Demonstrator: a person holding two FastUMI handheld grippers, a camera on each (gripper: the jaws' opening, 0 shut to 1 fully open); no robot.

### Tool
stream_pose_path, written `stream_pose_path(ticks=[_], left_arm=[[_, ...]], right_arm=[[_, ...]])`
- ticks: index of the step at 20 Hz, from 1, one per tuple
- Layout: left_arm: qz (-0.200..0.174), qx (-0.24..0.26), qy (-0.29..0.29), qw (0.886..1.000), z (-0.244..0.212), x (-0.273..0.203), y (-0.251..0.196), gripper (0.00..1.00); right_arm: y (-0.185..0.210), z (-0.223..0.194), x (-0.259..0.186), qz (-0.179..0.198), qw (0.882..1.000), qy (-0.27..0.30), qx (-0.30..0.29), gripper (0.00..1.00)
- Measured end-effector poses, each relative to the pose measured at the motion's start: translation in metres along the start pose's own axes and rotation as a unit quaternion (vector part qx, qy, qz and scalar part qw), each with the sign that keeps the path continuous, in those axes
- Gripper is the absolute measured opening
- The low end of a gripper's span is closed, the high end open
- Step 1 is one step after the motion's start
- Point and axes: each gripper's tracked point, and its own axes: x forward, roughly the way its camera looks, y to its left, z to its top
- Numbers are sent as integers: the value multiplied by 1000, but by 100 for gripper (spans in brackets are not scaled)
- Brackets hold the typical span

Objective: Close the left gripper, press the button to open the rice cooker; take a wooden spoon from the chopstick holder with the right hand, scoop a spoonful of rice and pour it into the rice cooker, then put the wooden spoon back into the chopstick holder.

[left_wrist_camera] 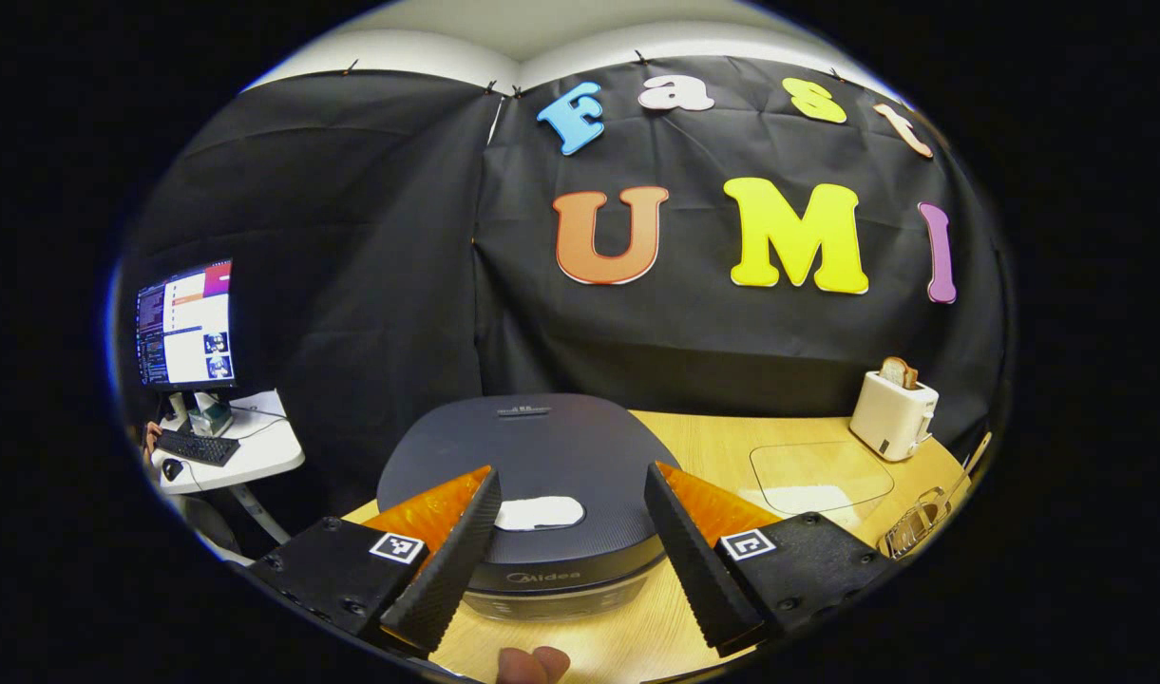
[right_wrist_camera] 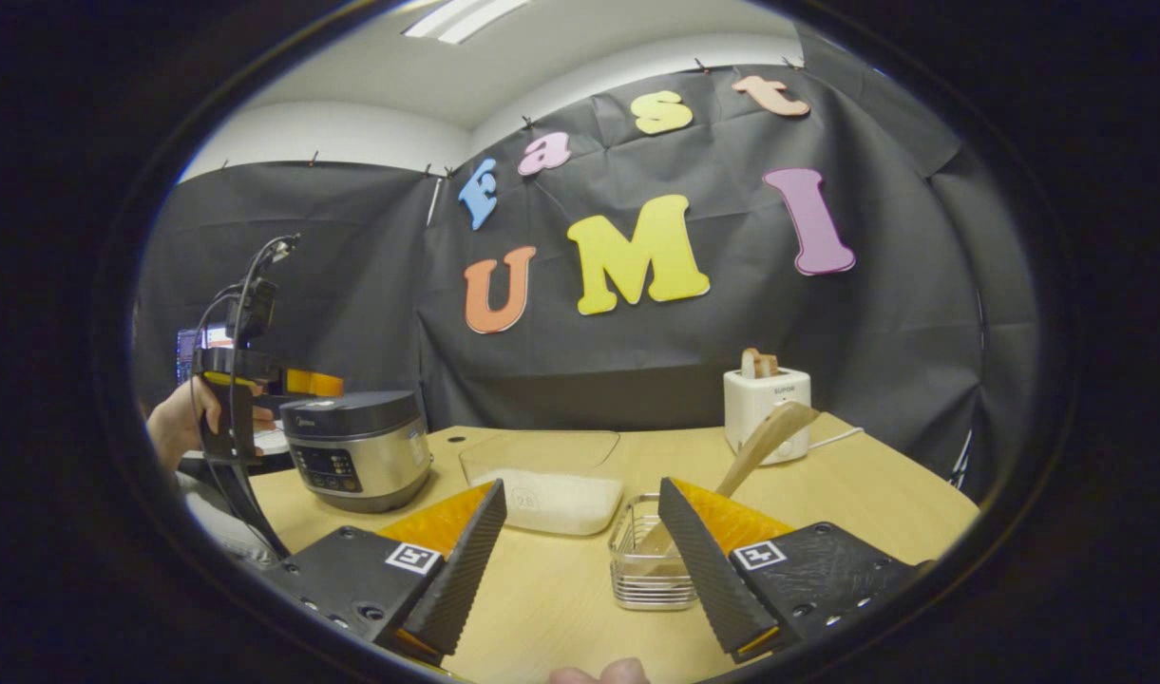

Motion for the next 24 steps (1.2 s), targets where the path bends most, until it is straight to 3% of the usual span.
stream_pose_path(ticks=[3, 4, 5, 6, 7, 8, 9, 12, 13, 15, 16, 18, 21, 22, 24], left_arm=[[-7, 5, -34, 999, 33, -13, -10, 97], [-5, 9, -46, 999, 42, -21, -13, 97], [-14, 8, -58, 998, 49, -28, -22, 97], [-25, 6, -67, 997, 53, -34, -32, 97], [-40, 7, -85, 996, 60, -47, -48, 97], [-47, 10, -93, 995, 59, -52, -53, 97], [-53, 13, -98, 994, 58, -58, -59, 97], [-74, 23, -106, 991, 46, -76, -87, 97], [-83, 27, -105, 991, 41, -81, -96, 97], [-97, 38, -105, 989, 35, -88, -110, 97], [-103, 40, -109, 988, 32, -93, -117, 96], [-104, 45, -122, 986, 27, -106, -123, 97], [-110, 29, -126, 985, 15, -117, -130, 97], [-112, 25, -125, 986, 11, -119, -130, 97], [-116, 28, -116, 986, 3, -122, -132, 97]], right_arm=[[-2, 16, -3, -12, 1000, -15, -10, 91], [-3, 22, -5, -18, 1000, -21, -12, 95], [-5, 26, -6, -24, 999, -27, -12, 91], [-6, 29, -8, -28, 999, -30, -13, 95], [-8, 35, -10, -37, 999, -37, -15, 91], [-8, 36, -10, -40, 998, -38, -16, 95], [-6, 38, -11, -42, 998, -39, -16, 91], [-3, 47, -16, -52, 997, -49, -23, 91], [-3, 50, -18, -58, 997, -53, -24, 95], [-4, 54, -22, -67, 996, -59, -22, 95], [-5, 56, -24, -73, 995, -61, -21, 91], [-7, 63, -29, -84, 994, -68, -18, 95], [-7, 71, -38, -95, 992, -76, -30, 95], [-6, 73, -41, -97, 992, -79, -35, 91], [-4, 76, -46, -105, 990, -82, -44, 95]])
